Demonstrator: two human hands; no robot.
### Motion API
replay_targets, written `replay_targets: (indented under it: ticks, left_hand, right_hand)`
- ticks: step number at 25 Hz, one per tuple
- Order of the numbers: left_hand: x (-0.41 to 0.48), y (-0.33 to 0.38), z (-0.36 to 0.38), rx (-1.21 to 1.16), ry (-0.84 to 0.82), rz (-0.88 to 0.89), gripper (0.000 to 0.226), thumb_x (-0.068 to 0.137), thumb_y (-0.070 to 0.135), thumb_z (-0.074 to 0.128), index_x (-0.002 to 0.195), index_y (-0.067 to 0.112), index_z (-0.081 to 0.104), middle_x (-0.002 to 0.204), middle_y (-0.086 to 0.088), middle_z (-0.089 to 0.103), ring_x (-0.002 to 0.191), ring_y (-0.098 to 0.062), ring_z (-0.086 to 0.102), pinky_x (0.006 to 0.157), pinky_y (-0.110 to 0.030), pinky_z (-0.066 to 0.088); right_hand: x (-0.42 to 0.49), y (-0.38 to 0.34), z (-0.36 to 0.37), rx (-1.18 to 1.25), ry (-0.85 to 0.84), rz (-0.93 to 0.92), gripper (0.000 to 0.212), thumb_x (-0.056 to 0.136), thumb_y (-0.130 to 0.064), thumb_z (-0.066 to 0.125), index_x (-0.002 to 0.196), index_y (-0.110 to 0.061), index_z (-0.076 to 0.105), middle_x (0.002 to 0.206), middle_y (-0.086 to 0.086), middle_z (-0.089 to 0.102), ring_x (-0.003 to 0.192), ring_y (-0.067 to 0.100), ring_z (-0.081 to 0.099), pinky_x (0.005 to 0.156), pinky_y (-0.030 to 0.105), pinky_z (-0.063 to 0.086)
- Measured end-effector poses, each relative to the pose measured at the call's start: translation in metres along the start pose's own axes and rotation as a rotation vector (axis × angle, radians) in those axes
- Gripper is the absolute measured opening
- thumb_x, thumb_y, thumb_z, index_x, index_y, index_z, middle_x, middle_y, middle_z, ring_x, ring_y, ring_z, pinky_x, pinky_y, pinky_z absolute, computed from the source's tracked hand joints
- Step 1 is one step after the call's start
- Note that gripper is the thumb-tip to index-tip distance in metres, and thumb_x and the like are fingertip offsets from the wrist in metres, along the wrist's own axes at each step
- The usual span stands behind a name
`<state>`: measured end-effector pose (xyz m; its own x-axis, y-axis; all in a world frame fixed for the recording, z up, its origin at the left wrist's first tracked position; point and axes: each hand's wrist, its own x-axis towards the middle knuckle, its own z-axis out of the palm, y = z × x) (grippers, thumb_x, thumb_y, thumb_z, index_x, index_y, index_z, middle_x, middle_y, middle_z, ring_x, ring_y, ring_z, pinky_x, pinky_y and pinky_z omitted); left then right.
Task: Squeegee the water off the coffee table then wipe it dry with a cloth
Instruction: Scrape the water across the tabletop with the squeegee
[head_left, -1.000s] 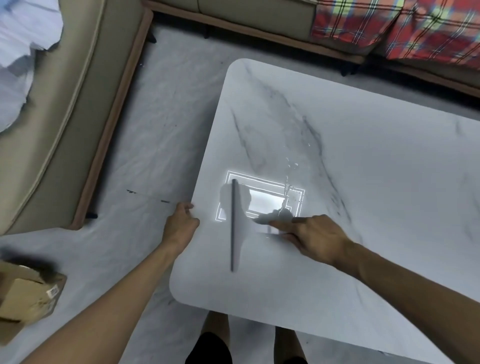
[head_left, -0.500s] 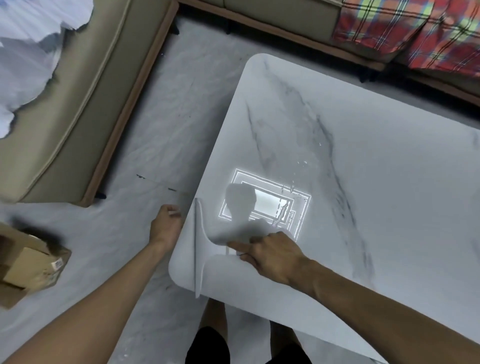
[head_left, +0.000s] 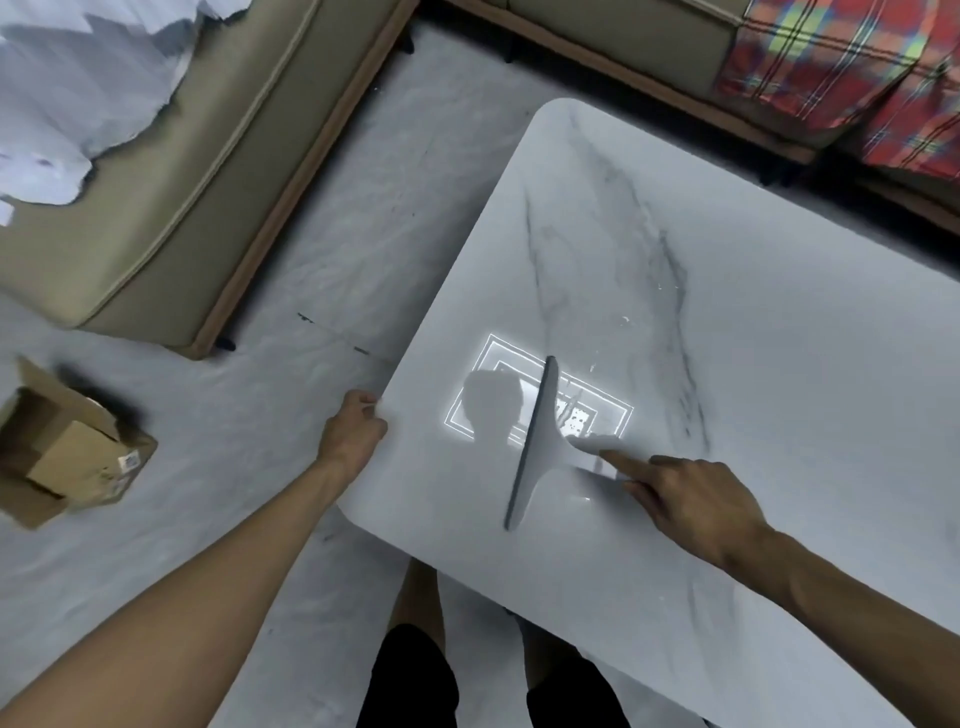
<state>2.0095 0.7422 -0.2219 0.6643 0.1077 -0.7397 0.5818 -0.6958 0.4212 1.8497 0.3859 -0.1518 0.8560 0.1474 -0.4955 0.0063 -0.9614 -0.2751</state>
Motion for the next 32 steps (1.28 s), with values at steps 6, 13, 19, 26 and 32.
replay_targets:
  ticks: [6, 13, 19, 26, 32]
  left_hand:
    - [-0.023, -0.034, -0.027, -0.296, 0.241, -0.142, 0.028, 0.09, 0.016, 0.051, 0.117, 0.018, 0.056, 0.11, -0.004, 0.062, 0.08, -0.013, 0.056, 0.064, -0.022, 0.04]
    - [-0.032, -0.079, -0.037, -0.248, 0.163, -0.128, 0.025, 0.091, 0.029, 0.052, 0.115, 0.024, 0.054, 0.108, 0.004, 0.058, 0.091, -0.014, 0.054, 0.065, -0.021, 0.038]
    - [-0.038, -0.066, -0.016, -0.092, -0.01, -0.044, 0.036, 0.091, 0.019, 0.049, 0.126, 0.02, 0.048, 0.114, 0.001, 0.054, 0.091, -0.016, 0.054, 0.071, -0.027, 0.044]
    - [-0.041, -0.051, -0.014, 0.131, -0.103, -0.049, 0.046, 0.087, 0.015, 0.05, 0.132, 0.019, 0.039, 0.111, -0.008, 0.056, 0.092, -0.025, 0.055, 0.079, -0.034, 0.048]
    - [-0.051, -0.059, 0.008, 0.262, 0.035, 0.185, 0.035, 0.086, 0.008, 0.047, 0.117, 0.023, 0.041, 0.107, -0.006, 0.057, 0.086, -0.025, 0.057, 0.069, -0.033, 0.045]
  right_hand:
    - [0.034, -0.087, 0.011, 0.0, -0.067, -0.281, 0.042, 0.1, -0.046, 0.028, 0.142, -0.053, 0.025, 0.089, -0.004, 0.066, 0.074, 0.027, 0.065, 0.059, 0.031, 0.039]
    - [0.096, -0.189, 0.057, -0.174, -0.129, -0.489, 0.044, 0.103, -0.039, 0.031, 0.147, -0.042, 0.027, 0.096, 0.004, 0.067, 0.08, 0.029, 0.064, 0.06, 0.033, 0.036]
    - [0.042, -0.095, 0.037, -0.07, -0.114, -0.241, 0.045, 0.099, -0.05, 0.015, 0.143, -0.059, 0.015, 0.098, -0.004, 0.064, 0.08, 0.029, 0.066, 0.066, 0.033, 0.045]
    - [-0.026, -0.049, 0.012, -0.146, 0.0, 0.007, 0.044, 0.098, -0.052, 0.023, 0.142, -0.055, 0.029, 0.075, -0.011, 0.059, 0.065, 0.019, 0.063, 0.054, 0.031, 0.048]
    - [0.024, -0.145, 0.055, -0.004, -0.094, -0.206, 0.039, 0.101, -0.045, 0.029, 0.14, -0.05, 0.028, 0.093, -0.002, 0.064, 0.079, 0.03, 0.064, 0.064, 0.033, 0.043]
